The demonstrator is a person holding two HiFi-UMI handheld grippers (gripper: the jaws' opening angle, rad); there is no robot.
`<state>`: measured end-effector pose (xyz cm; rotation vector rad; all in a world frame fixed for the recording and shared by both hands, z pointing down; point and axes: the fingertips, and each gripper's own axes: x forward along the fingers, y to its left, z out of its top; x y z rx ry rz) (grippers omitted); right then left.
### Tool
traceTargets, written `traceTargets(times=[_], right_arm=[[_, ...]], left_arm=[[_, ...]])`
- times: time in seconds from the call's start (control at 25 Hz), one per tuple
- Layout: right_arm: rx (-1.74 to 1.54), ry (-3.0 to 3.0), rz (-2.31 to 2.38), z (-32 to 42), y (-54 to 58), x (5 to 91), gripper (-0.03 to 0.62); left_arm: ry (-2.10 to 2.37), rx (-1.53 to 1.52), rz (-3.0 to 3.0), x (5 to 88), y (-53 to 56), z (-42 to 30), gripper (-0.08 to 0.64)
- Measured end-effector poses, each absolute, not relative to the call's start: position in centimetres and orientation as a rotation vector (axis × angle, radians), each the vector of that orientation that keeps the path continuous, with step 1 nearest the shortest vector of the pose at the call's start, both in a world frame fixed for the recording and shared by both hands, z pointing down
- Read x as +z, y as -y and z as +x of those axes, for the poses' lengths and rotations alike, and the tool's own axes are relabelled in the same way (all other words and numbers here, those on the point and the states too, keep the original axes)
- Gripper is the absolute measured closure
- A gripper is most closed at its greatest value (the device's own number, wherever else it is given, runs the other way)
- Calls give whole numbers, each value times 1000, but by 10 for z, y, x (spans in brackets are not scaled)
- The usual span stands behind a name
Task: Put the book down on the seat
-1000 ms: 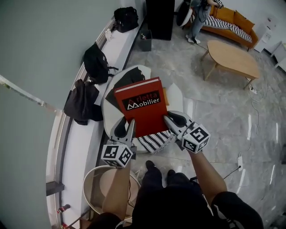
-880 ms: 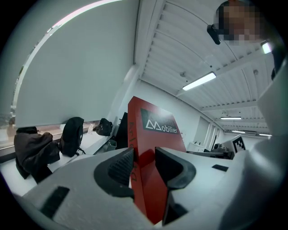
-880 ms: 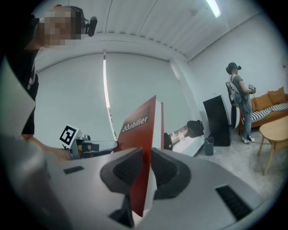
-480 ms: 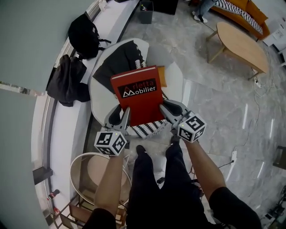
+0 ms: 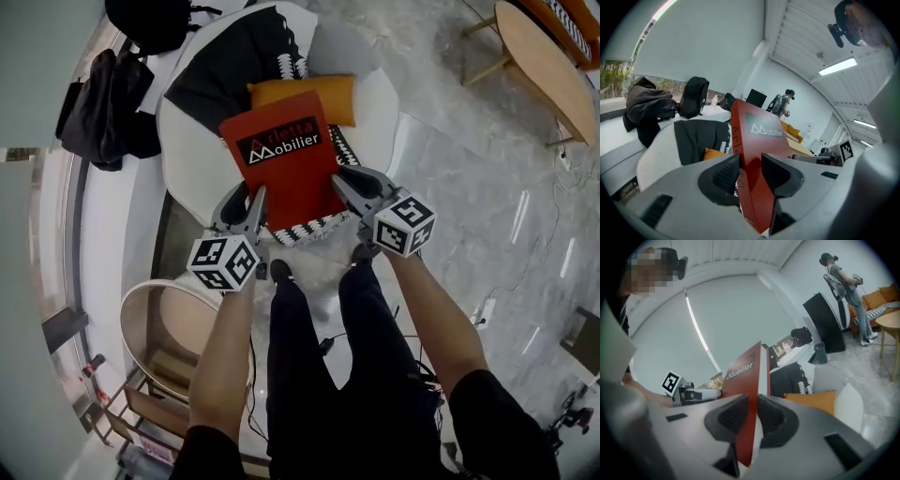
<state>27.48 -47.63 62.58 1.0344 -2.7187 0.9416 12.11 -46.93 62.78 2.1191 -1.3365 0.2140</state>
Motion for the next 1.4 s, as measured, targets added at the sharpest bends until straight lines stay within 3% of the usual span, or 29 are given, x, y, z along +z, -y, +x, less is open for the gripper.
traceTargets(times=[1.4], right_arm=[[1238, 2353, 1051, 292, 502, 937, 520]], left_arm=[[1209, 424, 1854, 937, 487, 142, 410]])
